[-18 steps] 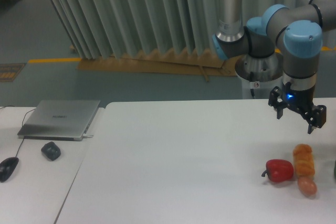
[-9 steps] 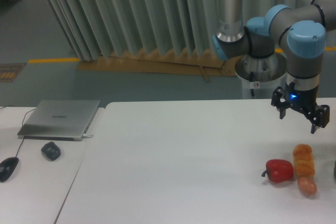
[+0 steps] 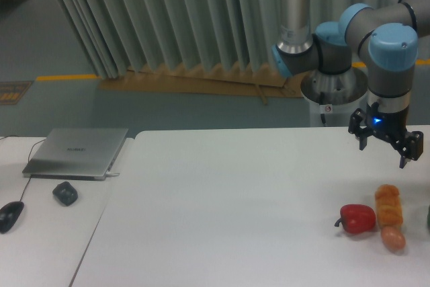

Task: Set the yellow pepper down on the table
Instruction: 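Move the gripper out of view beyond the table edge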

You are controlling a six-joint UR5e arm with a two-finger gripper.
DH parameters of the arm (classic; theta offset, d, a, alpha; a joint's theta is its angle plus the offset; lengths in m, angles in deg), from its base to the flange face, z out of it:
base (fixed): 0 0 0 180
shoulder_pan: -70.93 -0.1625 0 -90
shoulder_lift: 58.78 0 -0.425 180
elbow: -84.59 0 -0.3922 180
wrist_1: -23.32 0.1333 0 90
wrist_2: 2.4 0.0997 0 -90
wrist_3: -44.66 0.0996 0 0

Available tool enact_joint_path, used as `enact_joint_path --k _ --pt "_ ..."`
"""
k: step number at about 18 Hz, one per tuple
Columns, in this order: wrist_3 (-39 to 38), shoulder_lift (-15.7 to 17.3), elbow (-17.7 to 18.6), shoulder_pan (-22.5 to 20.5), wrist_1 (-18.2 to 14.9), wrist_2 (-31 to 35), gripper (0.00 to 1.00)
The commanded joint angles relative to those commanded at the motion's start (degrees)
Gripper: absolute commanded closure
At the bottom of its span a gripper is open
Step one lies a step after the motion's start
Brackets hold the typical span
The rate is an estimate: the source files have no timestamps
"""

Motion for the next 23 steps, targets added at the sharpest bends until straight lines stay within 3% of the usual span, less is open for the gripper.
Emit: enact_joint_path --k 7,10,13,18,20,23 --pt "1.0 -0.1 -0.3 -1.5 0.3 0.3 0.0" --pt "15.3 -1.3 -1.0 -6.0 2.9 1.9 0.0" --pt "37.5 -1.5 -0.7 -12.1 3.1 6.9 0.0" --pt "58.9 -4.8 -0.6 -14.3 4.1 15.5 0.0" --pt "71.0 -7.1 -0.5 -14.9 8.6 23.6 0.0" --pt "80.1 -9.9 -0.8 -16.6 13.3 25.5 0.0"
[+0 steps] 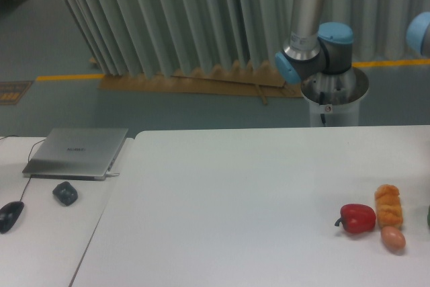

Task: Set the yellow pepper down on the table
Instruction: 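Move the gripper out of view beyond the table edge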

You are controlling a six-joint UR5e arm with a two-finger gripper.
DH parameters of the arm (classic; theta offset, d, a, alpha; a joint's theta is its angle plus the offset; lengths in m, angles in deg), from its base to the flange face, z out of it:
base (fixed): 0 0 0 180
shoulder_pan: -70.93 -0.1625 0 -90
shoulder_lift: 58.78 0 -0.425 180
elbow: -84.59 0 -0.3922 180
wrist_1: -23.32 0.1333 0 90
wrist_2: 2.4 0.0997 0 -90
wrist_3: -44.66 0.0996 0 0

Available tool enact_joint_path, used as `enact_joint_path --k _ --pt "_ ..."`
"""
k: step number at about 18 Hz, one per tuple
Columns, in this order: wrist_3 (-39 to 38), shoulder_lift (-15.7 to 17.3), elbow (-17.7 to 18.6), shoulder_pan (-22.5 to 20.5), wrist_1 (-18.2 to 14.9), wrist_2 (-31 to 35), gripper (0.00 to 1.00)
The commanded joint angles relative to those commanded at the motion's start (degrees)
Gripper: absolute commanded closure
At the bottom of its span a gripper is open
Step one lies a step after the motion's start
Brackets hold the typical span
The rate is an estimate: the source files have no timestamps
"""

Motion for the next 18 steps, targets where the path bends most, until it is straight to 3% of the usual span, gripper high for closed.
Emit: enact_joint_path --k 4,11,12,14,18 --pt "3.5 -4.1 -1.7 -2.6 3.1 -2.2 0.0" --pt "2.5 -3.2 0.2 -4.3 3.5 -11.4 0.0" --pt "2.5 -3.0 0.3 -5.9 3.0 -15.4 0.0" --pt "3.4 -3.0 1.8 -11.3 0.4 -30.9 0.0" --pt "8.0 -1.2 2.0 -12.2 -2.1 -24.8 0.0"
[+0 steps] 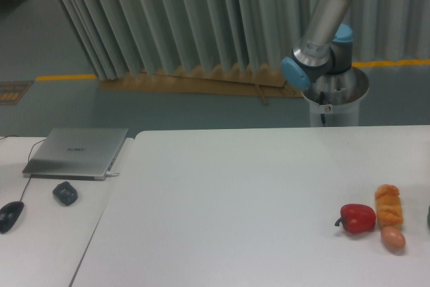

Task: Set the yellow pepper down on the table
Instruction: 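Move the gripper out of view beyond the table edge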

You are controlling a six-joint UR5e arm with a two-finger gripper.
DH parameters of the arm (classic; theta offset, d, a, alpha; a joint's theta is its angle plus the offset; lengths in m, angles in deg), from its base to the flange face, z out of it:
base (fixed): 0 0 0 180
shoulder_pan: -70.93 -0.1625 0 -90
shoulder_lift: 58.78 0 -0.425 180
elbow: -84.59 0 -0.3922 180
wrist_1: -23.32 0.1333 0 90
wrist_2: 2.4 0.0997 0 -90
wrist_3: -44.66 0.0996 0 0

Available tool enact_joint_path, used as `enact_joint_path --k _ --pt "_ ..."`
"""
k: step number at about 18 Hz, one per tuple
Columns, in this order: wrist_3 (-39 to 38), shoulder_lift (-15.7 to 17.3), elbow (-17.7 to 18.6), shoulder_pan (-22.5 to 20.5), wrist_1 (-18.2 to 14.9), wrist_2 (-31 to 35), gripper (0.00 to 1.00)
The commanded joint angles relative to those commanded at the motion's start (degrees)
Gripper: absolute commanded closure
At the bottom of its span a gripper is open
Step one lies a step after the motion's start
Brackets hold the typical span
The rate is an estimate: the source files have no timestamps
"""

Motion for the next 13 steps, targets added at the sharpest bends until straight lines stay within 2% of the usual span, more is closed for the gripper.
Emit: enact_joint_path --k 2,4,6,9,13 --pt "0.0 0.5 -1.7 0.3 -4.0 1.8 0.0" --pt "-1.0 0.2 -4.2 0.8 -6.2 1.5 0.0" --pt "-6.2 -0.6 -7.4 2.4 -10.2 1.9 0.0" --pt "-8.7 -0.7 -7.6 3.6 -10.2 1.5 0.0" --pt "-4.4 -1.2 -6.5 3.1 -9.6 1.8 0.0"
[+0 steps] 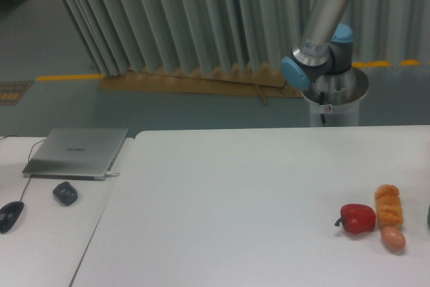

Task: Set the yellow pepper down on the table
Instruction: 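Move the gripper out of view beyond the table edge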

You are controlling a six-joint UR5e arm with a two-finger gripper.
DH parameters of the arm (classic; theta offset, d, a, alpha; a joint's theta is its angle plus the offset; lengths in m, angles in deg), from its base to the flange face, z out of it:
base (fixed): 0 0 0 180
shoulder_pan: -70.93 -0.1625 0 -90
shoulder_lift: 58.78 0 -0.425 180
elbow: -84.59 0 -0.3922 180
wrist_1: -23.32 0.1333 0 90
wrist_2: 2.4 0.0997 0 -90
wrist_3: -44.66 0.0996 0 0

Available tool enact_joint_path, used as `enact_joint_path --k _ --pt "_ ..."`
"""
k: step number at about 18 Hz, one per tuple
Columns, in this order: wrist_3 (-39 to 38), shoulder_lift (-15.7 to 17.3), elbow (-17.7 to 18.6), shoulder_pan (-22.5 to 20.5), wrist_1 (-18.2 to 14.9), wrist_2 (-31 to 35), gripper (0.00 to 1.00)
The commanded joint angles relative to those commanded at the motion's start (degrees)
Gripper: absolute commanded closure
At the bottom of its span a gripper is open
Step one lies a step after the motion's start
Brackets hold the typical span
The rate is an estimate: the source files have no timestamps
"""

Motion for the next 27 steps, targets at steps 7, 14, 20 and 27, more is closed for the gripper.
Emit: enact_joint_path --k 7,14,20,27 --pt "1.8 -0.3 1.6 0.1 0.8 2.9 0.0" --pt "2.0 -1.8 2.2 -0.3 4.7 3.0 0.0" --pt "1.1 -2.2 2.9 0.1 6.1 3.0 0.0" --pt "0.1 -2.1 4.0 0.1 8.2 3.2 0.45"
